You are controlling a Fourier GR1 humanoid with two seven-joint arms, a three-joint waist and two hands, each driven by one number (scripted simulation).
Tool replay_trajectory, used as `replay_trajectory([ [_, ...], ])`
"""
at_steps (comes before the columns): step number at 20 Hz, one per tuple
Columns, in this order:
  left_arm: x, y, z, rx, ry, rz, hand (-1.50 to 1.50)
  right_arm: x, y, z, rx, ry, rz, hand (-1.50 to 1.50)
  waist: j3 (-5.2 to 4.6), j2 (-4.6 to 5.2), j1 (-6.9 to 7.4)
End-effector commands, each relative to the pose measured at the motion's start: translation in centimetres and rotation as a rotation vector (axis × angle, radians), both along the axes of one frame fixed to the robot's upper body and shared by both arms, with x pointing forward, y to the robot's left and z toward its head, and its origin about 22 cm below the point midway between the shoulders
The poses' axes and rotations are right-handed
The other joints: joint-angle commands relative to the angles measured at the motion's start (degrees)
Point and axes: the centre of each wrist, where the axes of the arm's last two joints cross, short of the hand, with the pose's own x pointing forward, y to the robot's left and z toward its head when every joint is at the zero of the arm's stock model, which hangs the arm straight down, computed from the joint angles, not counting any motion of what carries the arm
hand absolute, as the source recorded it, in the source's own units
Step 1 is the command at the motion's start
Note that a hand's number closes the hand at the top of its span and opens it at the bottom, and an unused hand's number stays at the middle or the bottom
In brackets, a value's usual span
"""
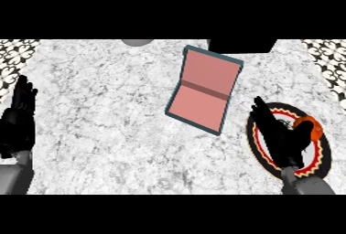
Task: Pick the tomato from the plate and place it in the cardboard box
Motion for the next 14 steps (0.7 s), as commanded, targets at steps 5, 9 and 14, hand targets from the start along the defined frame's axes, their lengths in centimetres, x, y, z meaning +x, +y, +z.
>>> replay_trajectory([
  [5, 0.0, -1.3, 1.7, 0.155, -0.001, -0.29, 0.0, 0.5, -9.2, 10.2, -0.362, -0.475, -0.424, -1.5, -0.99, -0.72, -8.49],
  [9, -0.6, -3.0, 1.6, 0.171, 0.028, -0.459, 0.0, -3.2, -15.4, 10.2, -0.72, -0.34, -0.581, -1.5, -0.89, 0.24, -8.21],
  [14, -1.1, -4.2, 1.8, 0.154, 0.016, -0.562, 0.0, -9.2, -14.7, 10.2, -0.913, -0.386, -0.468, -1.5, -0.76, 1.0, -4.87],
])
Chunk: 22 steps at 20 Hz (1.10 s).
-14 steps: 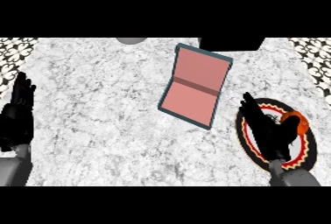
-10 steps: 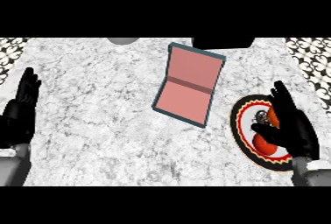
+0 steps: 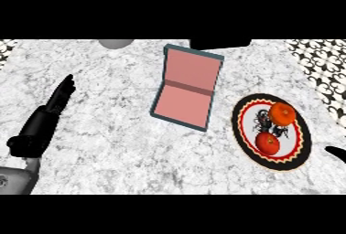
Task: Pick the tomato from the plate and place it in the cardboard box
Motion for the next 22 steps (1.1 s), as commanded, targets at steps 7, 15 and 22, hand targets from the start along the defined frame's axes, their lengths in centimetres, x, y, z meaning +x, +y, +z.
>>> replay_trajectory([
  [7, 0.9, -1.3, 2.3, 0.018, -0.002, -0.14, 0.0, -8.0, 2.2, 0.8, -0.336, 0.238, 0.054, -1.5, 0.09, 1.06, 4.34],
  [15, 1.8, -2.4, 2.0, 0.009, -0.01, -0.18, 0.0, -5.9, 6.1, 5.5, -0.469, 0.634, 0.082, -1.5, -0.03, 1.86, 7.31],
  [22, 3.3, -3.1, 2.1, 0.002, -0.028, -0.222, 0.0, -3.8, 10.3, 7.8, -0.521, 0.816, 0.012, -1.5, 0.01, 2.38, 9.32],
])
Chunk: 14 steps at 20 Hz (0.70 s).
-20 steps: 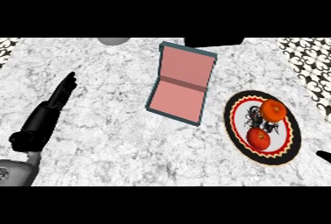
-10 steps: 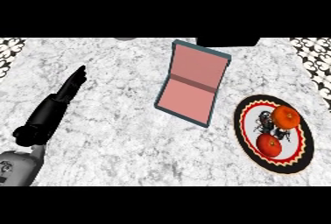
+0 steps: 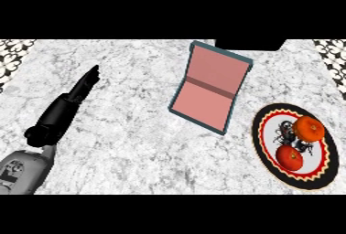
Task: Pick the tomato from the plate and place it in the cardboard box
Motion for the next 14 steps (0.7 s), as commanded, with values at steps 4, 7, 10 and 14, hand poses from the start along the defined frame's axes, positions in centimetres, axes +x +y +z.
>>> replay_trajectory([
  [4, 0.8, -1.8, 0.0, -0.001, -0.03, -0.026, 0.0, 2.5, 3.8, -0.1, -0.041, 0.167, -0.078, -1.5, 0.1, 0.06, 0.56],
  [7, 0.4, -2.0, -0.9, -0.011, 0.005, -0.018, 0.0, 3.9, 5.8, -1.2, -0.012, 0.166, -0.086, -1.5, 0.12, -0.11, 0.18],
  [10, -0.7, -1.7, 0.1, 0.001, 0.004, -0.007, 0.0, 4.8, 6.7, -1.6, 0.005, 0.205, -0.088, -1.5, 0.16, -0.44, -0.25],
  [14, -0.4, 1.8, -1.7, 0.01, 0.006, 0.024, 0.0, 6.5, 6.6, -4.0, -0.036, 0.233, -0.121, -1.5, 0.13, -0.34, -0.73],
])
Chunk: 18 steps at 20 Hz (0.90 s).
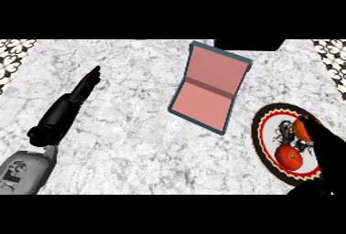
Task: Pick the tomato from the plate and place it in the cardboard box
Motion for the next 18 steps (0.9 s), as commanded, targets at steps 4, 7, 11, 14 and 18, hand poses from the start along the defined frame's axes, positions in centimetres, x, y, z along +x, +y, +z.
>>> replay_trajectory([
  [4, 0.0, -0.1, 0.2, 0.009, 0.009, 0.011, 0.0, 0.9, 2.6, -2.0, -0.127, 0.065, -0.103, -1.5, 0.03, -0.27, -1.14],
  [7, 0.8, -0.5, 0.2, 0.015, -0.001, 0.016, 0.0, 1.4, 2.5, -3.4, -0.106, 0.052, -0.107, -1.5, 0.06, -0.24, -1.6],
  [11, 0.1, -0.3, 0.3, 0.014, -0.02, 0.022, 0.0, 4.3, 1.2, -2.7, -0.131, 0.077, -0.128, -1.5, 0.06, -0.18, -1.11],
  [14, -0.6, -0.3, 1.2, 0.006, -0.009, 0.03, 0.0, 3.0, 1.5, -6.4, -0.166, 0.113, -0.135, -1.5, 0.1, -0.29, -0.98],
  [18, -0.1, 0.5, 0.4, -0.01, -0.001, 0.008, 0.0, 4.3, -0.9, -6.2, -0.164, 0.124, -0.161, -1.5, 0.09, -0.26, -1.3],
])
